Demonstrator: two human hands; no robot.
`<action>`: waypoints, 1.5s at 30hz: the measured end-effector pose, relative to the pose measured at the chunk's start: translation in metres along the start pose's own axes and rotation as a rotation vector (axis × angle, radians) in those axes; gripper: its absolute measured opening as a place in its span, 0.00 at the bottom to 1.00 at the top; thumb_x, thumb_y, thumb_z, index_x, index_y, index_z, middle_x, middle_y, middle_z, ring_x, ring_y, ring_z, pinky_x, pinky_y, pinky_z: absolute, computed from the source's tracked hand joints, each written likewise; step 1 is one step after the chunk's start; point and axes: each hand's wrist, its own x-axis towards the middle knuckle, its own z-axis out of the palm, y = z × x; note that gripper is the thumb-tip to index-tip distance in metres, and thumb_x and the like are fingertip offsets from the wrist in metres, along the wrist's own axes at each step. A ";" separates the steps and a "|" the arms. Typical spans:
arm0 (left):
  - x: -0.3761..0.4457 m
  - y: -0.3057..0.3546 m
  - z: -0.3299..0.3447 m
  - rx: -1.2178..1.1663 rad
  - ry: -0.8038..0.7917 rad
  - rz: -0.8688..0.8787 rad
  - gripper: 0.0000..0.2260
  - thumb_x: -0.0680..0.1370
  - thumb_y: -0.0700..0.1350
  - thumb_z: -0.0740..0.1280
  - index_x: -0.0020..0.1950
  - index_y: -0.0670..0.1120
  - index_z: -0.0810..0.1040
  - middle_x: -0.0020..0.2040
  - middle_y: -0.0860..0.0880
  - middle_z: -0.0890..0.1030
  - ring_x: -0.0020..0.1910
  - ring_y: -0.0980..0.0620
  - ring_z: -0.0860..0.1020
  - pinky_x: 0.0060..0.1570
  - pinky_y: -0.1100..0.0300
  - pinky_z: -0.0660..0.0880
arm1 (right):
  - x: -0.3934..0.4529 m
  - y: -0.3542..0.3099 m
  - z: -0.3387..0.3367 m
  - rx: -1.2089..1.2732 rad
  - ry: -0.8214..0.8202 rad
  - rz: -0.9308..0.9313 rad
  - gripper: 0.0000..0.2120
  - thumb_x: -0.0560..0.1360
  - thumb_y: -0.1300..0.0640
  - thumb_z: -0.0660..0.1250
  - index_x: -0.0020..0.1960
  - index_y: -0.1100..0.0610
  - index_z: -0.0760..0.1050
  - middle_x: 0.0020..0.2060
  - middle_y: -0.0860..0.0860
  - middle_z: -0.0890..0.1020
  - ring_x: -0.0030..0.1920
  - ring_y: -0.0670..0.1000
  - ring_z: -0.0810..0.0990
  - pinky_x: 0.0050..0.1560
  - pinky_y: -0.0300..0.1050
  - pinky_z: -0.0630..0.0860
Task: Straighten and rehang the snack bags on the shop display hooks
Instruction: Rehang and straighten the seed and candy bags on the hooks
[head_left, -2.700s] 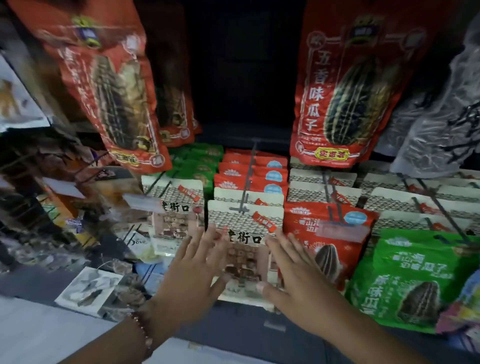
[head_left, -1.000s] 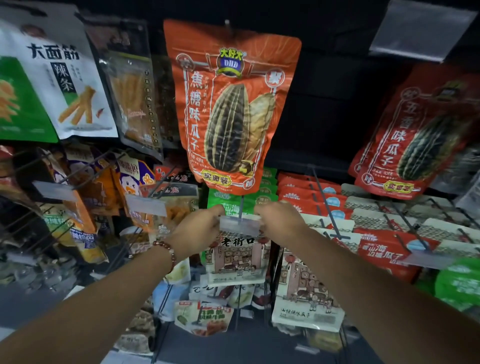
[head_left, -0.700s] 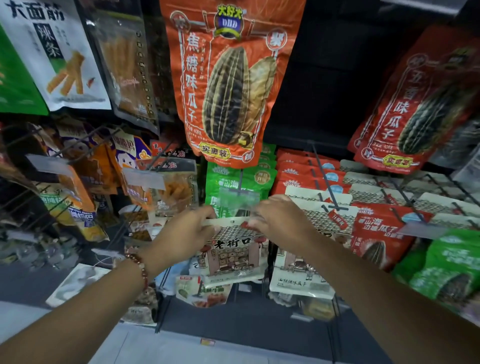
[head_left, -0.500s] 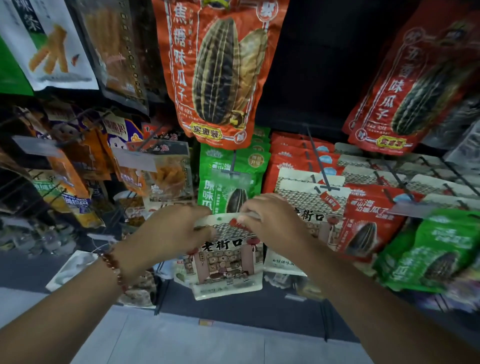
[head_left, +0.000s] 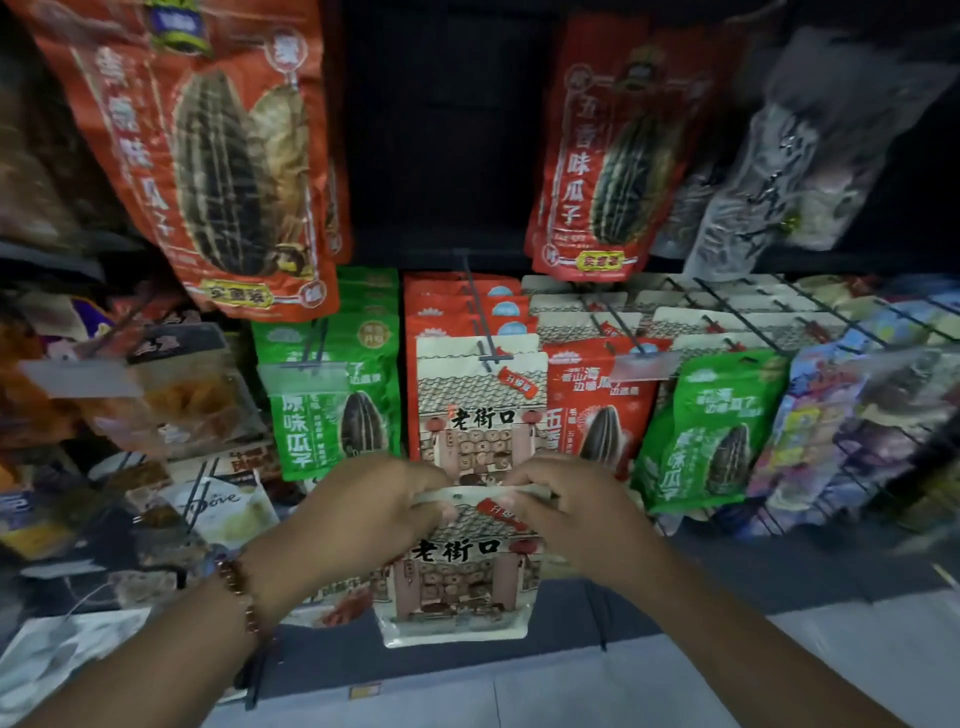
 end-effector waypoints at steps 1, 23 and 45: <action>0.008 0.009 0.005 0.007 -0.007 0.018 0.15 0.79 0.58 0.66 0.40 0.49 0.77 0.29 0.50 0.74 0.27 0.55 0.72 0.27 0.62 0.64 | -0.006 0.009 -0.005 0.009 0.019 0.019 0.06 0.78 0.51 0.67 0.48 0.50 0.81 0.40 0.39 0.79 0.43 0.39 0.77 0.38 0.33 0.71; 0.163 0.202 0.087 0.036 -0.056 0.016 0.18 0.79 0.59 0.64 0.33 0.54 0.67 0.29 0.52 0.71 0.27 0.59 0.68 0.28 0.60 0.60 | -0.079 0.233 -0.197 -0.006 0.154 0.281 0.13 0.80 0.49 0.63 0.62 0.50 0.78 0.55 0.39 0.77 0.57 0.41 0.75 0.57 0.38 0.70; 0.168 0.210 0.089 0.057 0.102 -0.304 0.13 0.80 0.57 0.63 0.40 0.51 0.75 0.30 0.56 0.75 0.27 0.60 0.72 0.27 0.68 0.63 | 0.029 0.246 -0.183 -0.081 -0.223 -0.084 0.27 0.81 0.53 0.62 0.78 0.49 0.58 0.76 0.43 0.59 0.76 0.43 0.58 0.75 0.40 0.52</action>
